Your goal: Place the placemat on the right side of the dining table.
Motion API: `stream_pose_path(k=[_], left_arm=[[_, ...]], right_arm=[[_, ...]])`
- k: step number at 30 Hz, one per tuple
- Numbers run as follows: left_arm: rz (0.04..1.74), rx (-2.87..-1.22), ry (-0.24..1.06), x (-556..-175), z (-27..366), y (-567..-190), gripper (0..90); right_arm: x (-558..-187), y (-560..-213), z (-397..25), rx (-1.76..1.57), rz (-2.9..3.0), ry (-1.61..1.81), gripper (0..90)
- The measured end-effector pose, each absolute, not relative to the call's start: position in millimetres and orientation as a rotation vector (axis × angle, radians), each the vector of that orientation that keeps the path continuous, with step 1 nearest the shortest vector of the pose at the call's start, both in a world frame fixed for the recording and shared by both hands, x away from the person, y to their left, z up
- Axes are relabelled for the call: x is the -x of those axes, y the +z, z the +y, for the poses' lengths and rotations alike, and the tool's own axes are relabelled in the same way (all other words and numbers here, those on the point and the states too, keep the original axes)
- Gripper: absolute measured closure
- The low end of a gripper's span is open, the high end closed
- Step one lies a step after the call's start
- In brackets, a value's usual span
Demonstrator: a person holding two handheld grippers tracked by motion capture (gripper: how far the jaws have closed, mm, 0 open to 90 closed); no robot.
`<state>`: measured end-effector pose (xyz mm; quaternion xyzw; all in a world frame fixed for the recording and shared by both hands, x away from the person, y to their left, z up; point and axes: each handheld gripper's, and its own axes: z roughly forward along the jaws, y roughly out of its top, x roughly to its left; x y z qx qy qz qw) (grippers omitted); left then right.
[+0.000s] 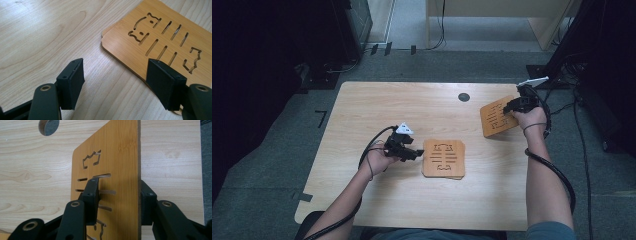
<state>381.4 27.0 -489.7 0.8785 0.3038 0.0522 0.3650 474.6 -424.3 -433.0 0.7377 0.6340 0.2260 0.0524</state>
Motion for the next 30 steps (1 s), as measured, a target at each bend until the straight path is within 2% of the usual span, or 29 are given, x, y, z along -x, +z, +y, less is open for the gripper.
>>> stream_pose_path(k=[24, 30], left_arm=[[0.777, -2.264, 0.137, -381.1, 25.8, -490.3, 29.8], [0.776, -2.263, 0.138, -381.1, 26.0, -490.5, 29.8]], right_arm=[[-472.9, -453.5, -423.5, -2.243, 1.913, 0.669, 46.8], [-473.4, -458.4, -421.6, -2.231, 1.932, 0.641, 48.8]])
